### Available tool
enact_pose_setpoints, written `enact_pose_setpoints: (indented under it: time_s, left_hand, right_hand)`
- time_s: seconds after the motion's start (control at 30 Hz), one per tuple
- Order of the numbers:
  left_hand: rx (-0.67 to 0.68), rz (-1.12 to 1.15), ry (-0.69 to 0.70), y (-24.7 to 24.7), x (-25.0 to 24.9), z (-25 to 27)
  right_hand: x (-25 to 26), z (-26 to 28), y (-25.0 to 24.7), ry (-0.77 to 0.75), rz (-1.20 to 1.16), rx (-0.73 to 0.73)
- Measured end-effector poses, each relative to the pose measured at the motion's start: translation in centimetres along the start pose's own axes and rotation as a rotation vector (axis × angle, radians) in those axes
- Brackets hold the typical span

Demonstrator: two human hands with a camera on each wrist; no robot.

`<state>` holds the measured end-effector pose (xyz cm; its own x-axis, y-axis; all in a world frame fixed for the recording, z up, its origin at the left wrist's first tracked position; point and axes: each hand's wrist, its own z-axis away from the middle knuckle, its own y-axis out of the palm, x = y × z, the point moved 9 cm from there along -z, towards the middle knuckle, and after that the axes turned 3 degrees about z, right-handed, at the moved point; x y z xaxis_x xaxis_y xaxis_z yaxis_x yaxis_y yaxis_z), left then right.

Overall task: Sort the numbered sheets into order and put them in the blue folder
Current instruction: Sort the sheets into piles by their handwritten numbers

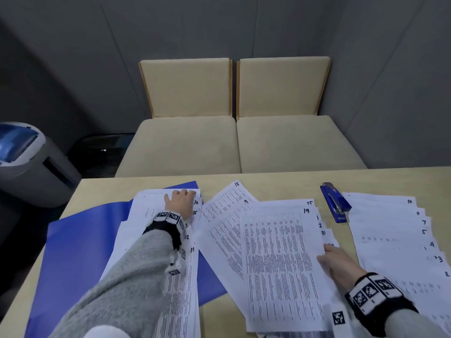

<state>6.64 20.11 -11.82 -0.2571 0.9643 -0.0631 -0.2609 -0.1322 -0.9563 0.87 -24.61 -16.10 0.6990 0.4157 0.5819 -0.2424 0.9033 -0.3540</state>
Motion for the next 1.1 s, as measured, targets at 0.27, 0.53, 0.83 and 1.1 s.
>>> enact_pose_setpoints:
  time_s: [0.27,0.53,0.83,1.1]
  left_hand:
    - [-0.163,0.115,0.080,-1.3,1.1,-1.6]
    - [-0.049,0.216,0.143,-1.7,1.2,-2.6]
    - [-0.392,0.289,0.348,-4.4,2.4,1.9]
    - [-0.346,0.267,0.277,-4.2,2.9,2.8]
  right_hand:
    - [-0.5,-2.6,-2.7,0.054,0.024,-0.086]
    - [1.5,-2.8,-3.3,0.028,0.007,-0.054]
    - [4.6,-3.6,-2.7,-0.061,-0.234,-0.067]
    - [12.2,-3.7,-1.0,-0.179,-0.365,-0.163]
